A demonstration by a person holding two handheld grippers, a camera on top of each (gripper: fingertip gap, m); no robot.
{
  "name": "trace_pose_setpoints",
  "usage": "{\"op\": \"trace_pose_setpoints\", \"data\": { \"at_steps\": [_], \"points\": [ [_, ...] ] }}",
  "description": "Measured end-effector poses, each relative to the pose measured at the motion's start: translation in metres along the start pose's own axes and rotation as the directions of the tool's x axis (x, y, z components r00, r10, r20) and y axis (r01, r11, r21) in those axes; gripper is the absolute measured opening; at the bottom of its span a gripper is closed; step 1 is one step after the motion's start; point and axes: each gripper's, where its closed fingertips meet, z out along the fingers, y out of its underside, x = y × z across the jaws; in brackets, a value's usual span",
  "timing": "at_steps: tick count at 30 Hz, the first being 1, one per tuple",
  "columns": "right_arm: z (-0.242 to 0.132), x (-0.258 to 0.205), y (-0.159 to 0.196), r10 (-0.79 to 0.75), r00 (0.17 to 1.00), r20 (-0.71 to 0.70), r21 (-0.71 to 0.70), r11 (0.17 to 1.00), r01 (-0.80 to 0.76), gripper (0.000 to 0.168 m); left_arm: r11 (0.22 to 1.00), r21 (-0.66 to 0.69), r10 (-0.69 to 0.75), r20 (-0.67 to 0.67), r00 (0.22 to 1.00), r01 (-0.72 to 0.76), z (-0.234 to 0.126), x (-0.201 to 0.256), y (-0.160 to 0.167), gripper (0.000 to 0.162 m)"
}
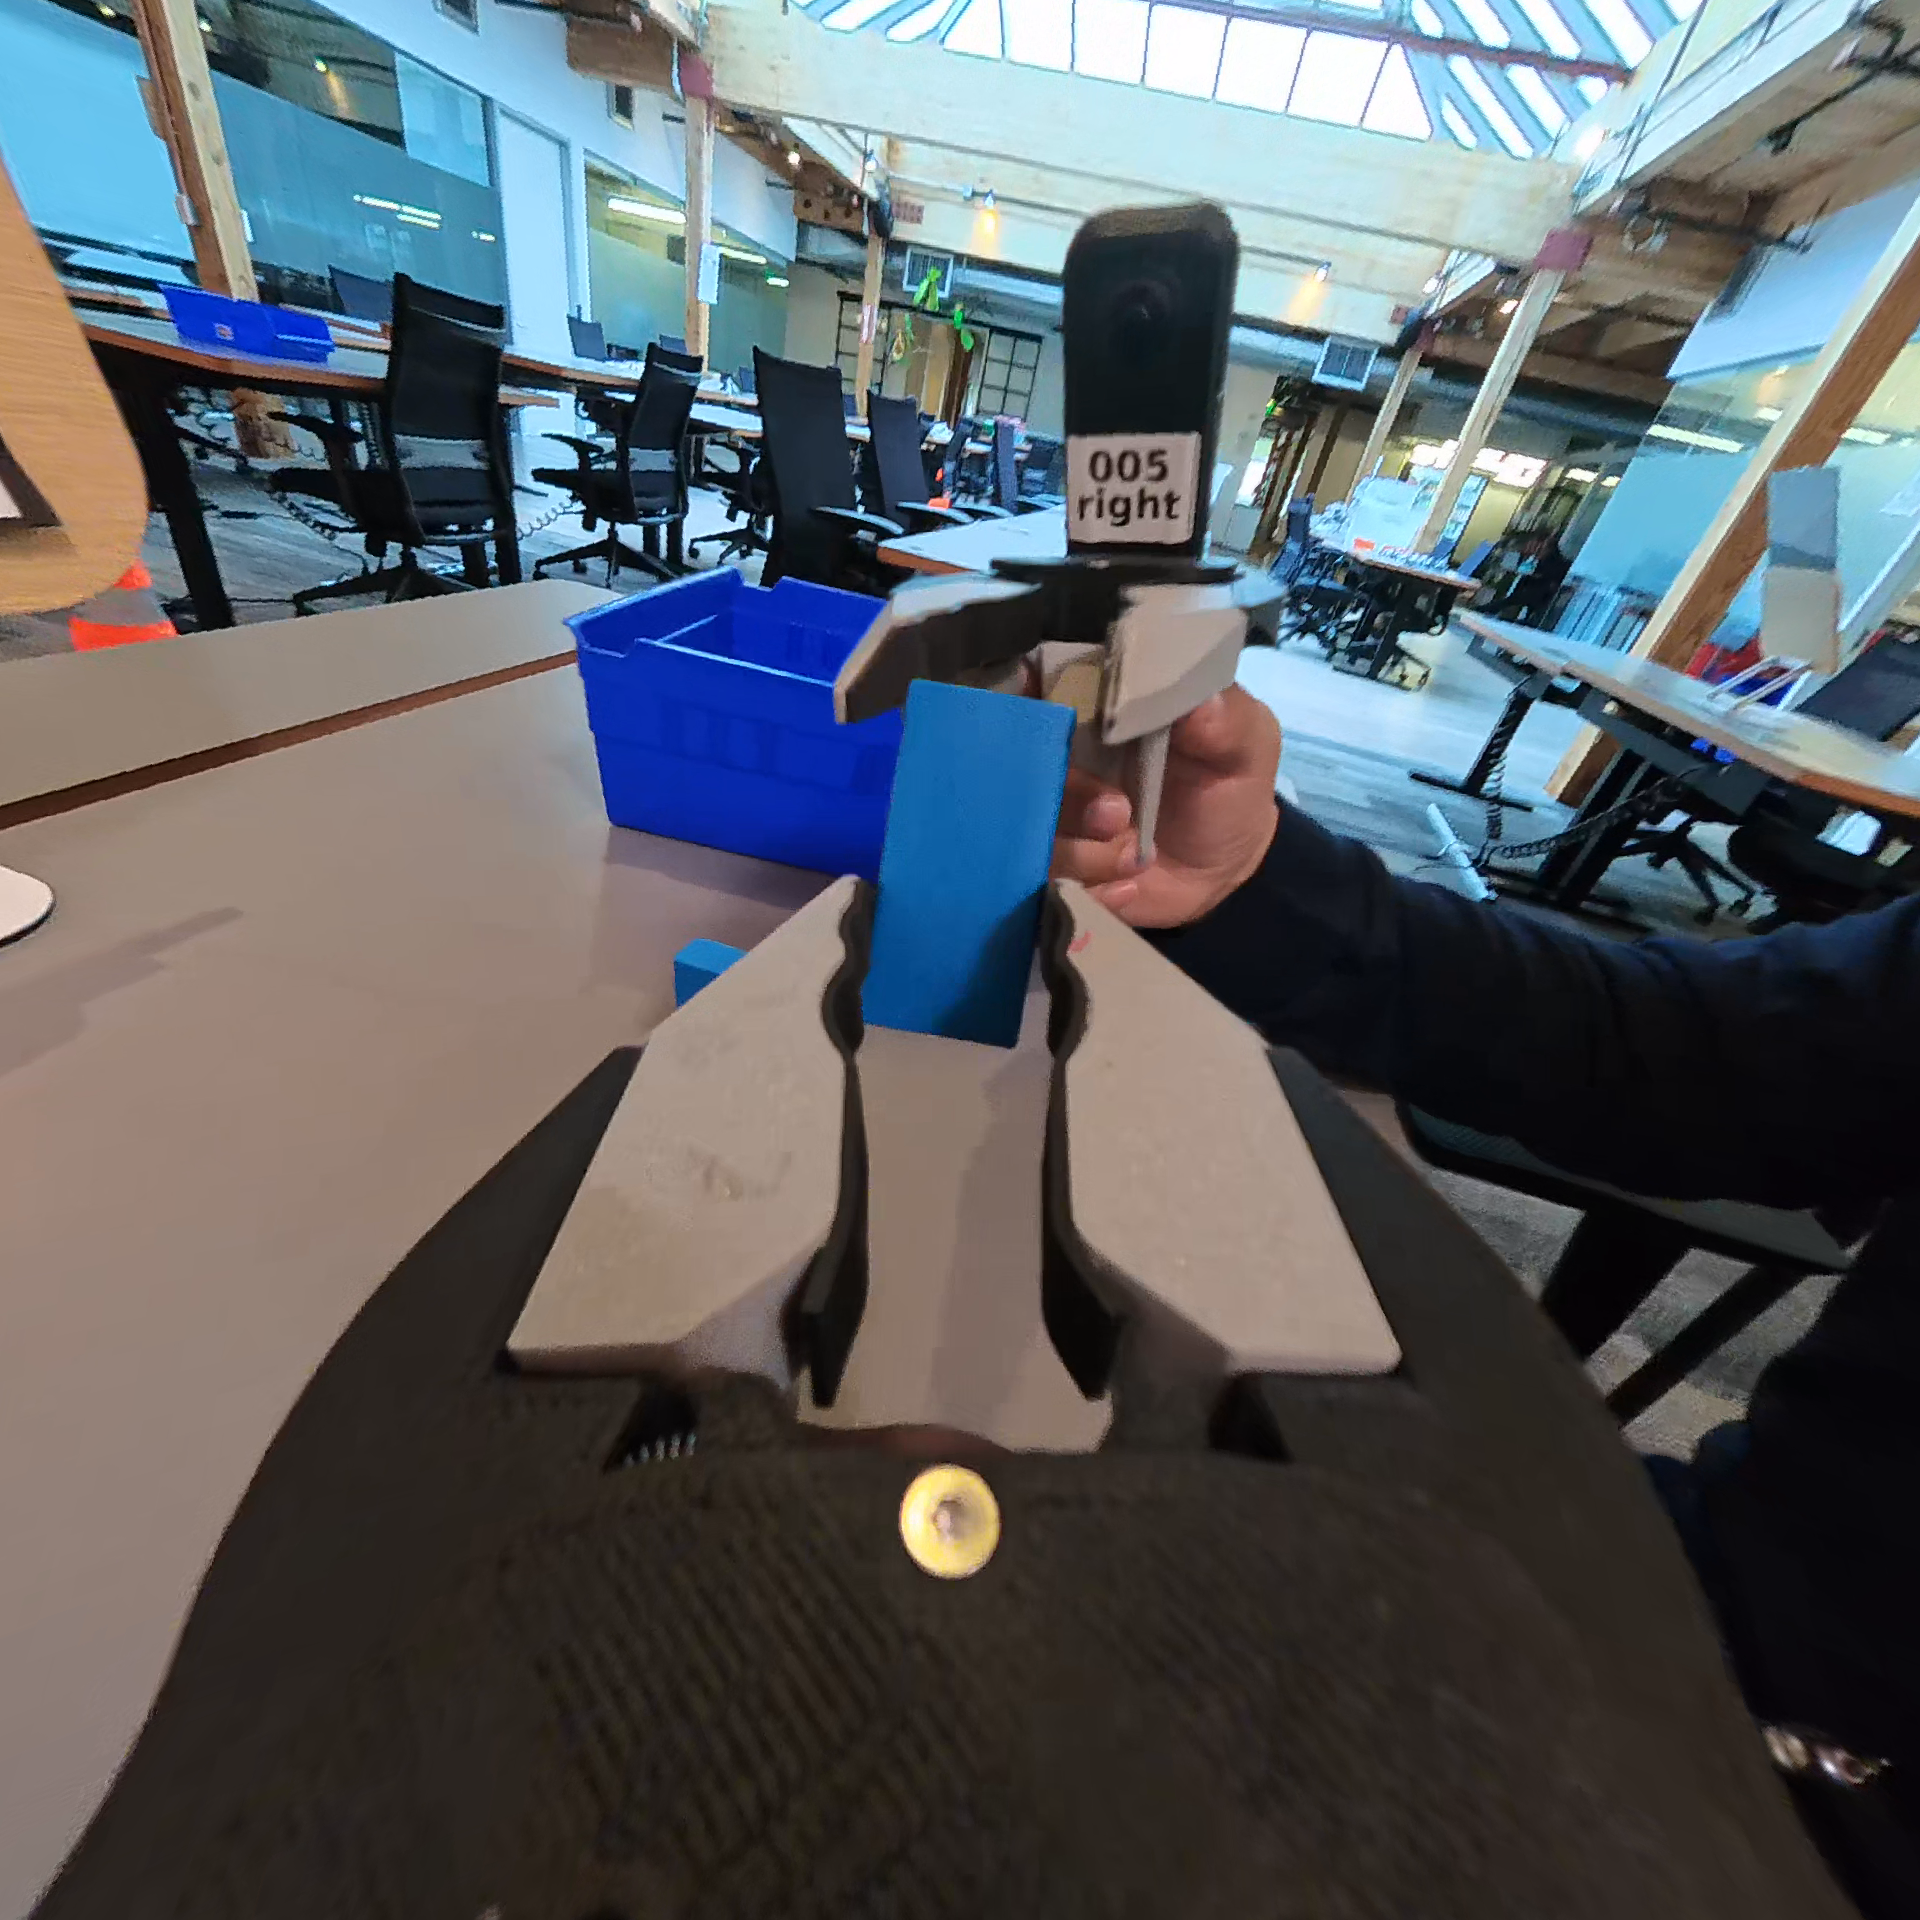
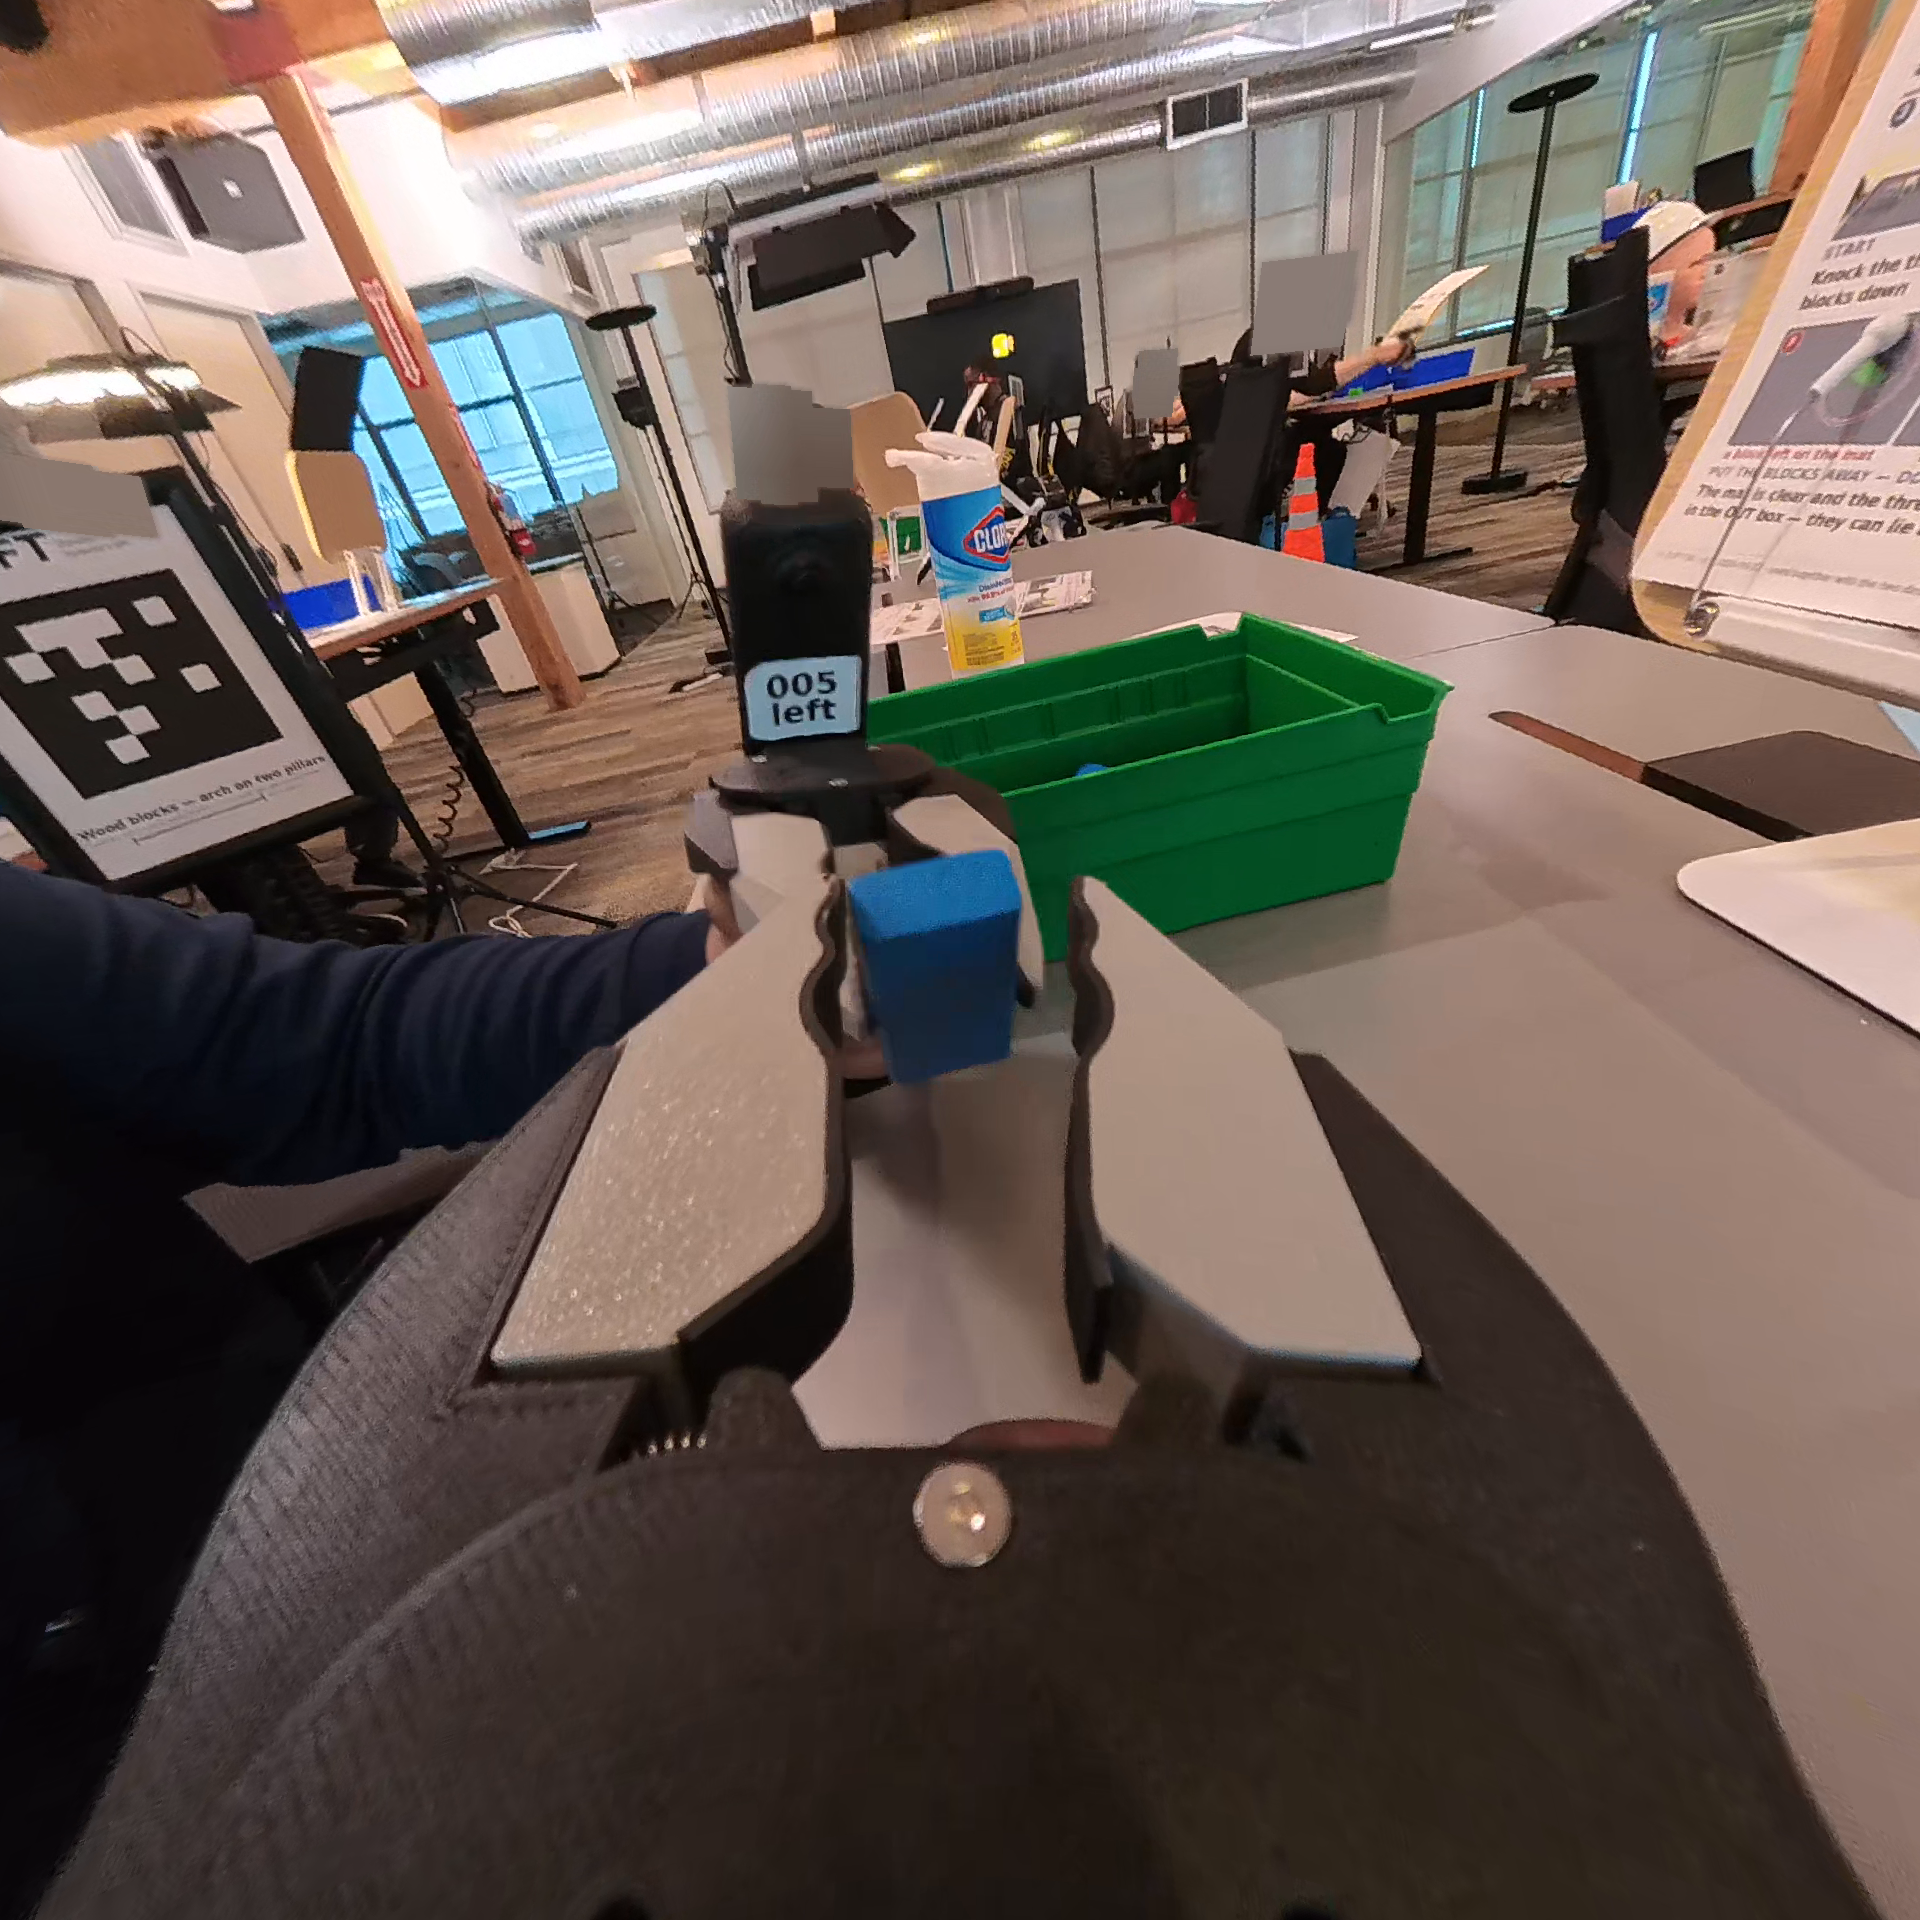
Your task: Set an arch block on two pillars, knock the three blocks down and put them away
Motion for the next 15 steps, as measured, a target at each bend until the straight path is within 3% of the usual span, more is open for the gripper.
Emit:
{"op": "trace_pose_setpoints", "data": {
  "at_steps": [7,15],
  "points": [
    [0.005,-0.003,0.007,-0.079,0.997,-0.014,-0.049,0.996,0.078,0.030,1.000,-0.001,-0.005,-0.004,1.000,0.005,0.001,0.000,0.001,0.030],
    [0.006,0.007,0.016,-0.022,0.999,-0.045,-0.105,0.994,0.017,0.030,0.999,-0.034,-0.036,0.034,0.999,0.037,0.002,-0.009,0.010,0.031]
  ]
}}
